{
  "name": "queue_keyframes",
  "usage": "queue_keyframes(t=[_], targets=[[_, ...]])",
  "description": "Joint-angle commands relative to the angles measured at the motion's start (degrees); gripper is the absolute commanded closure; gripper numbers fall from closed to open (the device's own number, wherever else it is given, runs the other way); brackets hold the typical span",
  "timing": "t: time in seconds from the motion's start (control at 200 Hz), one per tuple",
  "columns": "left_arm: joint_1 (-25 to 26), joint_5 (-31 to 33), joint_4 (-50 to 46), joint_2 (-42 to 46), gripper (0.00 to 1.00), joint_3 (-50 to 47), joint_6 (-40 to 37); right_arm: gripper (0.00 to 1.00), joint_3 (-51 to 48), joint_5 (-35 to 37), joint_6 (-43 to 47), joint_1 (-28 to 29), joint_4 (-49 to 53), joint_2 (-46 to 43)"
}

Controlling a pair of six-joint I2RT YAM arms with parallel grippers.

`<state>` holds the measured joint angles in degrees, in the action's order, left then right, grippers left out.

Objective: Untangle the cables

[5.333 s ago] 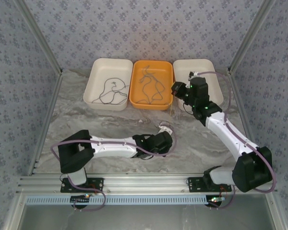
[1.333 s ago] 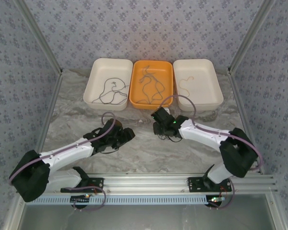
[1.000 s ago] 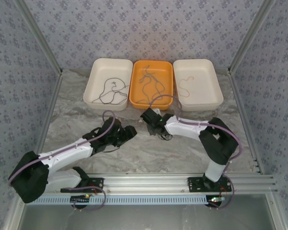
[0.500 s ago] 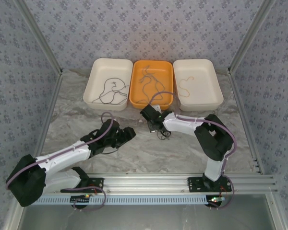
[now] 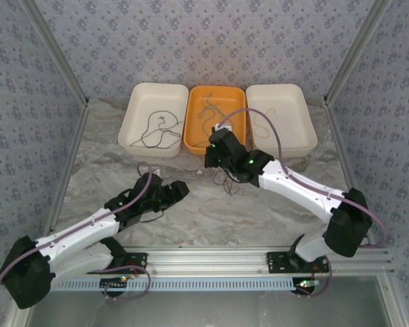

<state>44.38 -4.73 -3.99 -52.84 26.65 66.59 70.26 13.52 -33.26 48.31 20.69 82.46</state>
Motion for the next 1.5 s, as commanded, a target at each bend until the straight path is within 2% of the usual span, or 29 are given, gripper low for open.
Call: queue_keyframes(t=[0.0, 0.175, 0.34, 0.545, 0.834, 1.129, 1.334, 1.494], targets=[[0.4, 2.3, 1.6, 3.6, 0.33, 0.5, -2.6, 1.0, 3.5, -5.9, -3.4, 0.2, -0.2, -3.5], [0.4, 3.7, 1.6, 6.1, 0.35, 0.2, -1.6, 1.0, 3.2, -9.8, -6.6, 0.2, -2.5, -4.6], [0.4, 3.3, 3.5, 3.7, 0.32, -0.5, 0.3, 1.0, 3.3, -12.4, -8.6, 0.4, -5.0, -5.1], [0.4, 6.3, 3.9, 1.8, 0.27, -2.0, 10.3, 1.0, 3.4, -13.8, -9.7, 1.1, -5.2, -6.1], [-0.1, 7.2, -3.0, -5.9, 0.21, 4.4, 18.6, 1.0, 0.9, -17.1, -9.7, 1.4, -4.7, -11.0], [-2.9, 4.3, 2.8, -12.0, 0.16, 4.7, 24.2, 1.0, 1.5, -19.7, -7.2, -0.3, -3.3, -15.7], [-4.3, 1.3, 13.3, -17.1, 0.13, 1.0, 31.8, 1.0, 2.3, -23.2, -6.3, -1.7, -3.0, -15.9], [-4.8, -0.2, 14.9, -21.4, 0.13, 3.0, 32.3, 1.0, 0.9, -23.1, -6.3, -2.2, -2.5, -18.1]])
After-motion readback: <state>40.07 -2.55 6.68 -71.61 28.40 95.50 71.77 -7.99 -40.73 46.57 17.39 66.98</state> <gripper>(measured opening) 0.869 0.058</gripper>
